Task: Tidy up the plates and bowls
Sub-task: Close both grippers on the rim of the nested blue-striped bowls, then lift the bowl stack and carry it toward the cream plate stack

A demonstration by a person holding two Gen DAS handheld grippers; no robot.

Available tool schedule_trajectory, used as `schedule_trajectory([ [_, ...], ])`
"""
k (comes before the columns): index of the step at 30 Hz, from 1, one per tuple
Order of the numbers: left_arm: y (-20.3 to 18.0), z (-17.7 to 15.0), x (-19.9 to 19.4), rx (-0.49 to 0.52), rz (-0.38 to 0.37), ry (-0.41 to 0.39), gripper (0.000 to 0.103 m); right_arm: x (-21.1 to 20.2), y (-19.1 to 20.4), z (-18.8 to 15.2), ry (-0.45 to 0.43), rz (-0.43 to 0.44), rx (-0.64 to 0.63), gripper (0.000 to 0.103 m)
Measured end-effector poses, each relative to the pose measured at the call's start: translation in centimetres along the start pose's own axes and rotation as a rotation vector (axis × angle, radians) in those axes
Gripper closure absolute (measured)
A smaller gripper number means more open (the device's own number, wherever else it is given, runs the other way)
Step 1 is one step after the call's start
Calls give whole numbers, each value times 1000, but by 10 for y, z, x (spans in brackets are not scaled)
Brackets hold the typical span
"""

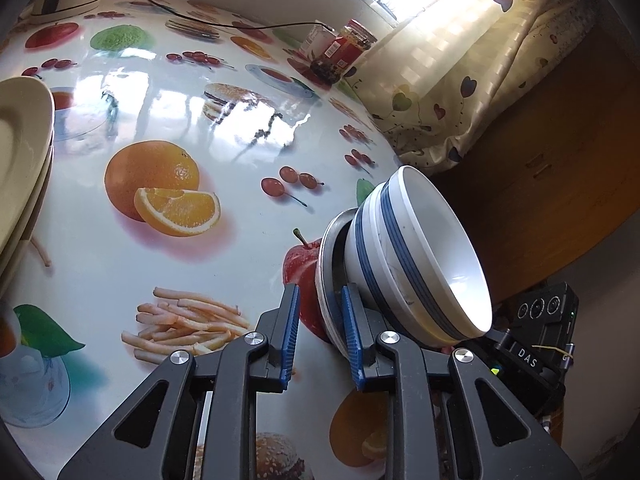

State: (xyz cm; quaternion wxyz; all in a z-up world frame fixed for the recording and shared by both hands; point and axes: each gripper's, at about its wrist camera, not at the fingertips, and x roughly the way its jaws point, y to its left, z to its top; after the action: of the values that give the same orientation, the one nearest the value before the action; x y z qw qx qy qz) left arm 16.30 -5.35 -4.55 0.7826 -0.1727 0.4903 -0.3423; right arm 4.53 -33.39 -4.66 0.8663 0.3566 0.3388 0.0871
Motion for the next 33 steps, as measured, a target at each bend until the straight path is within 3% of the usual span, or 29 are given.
schedule_trajectory([
  [7, -9, 0, -1, 37, 5, -4, 91, 1, 4, 1, 2, 2, -24, 87],
  [33, -13, 0, -2, 59, 30, -7, 91, 0, 2, 1, -8, 23, -21, 91],
])
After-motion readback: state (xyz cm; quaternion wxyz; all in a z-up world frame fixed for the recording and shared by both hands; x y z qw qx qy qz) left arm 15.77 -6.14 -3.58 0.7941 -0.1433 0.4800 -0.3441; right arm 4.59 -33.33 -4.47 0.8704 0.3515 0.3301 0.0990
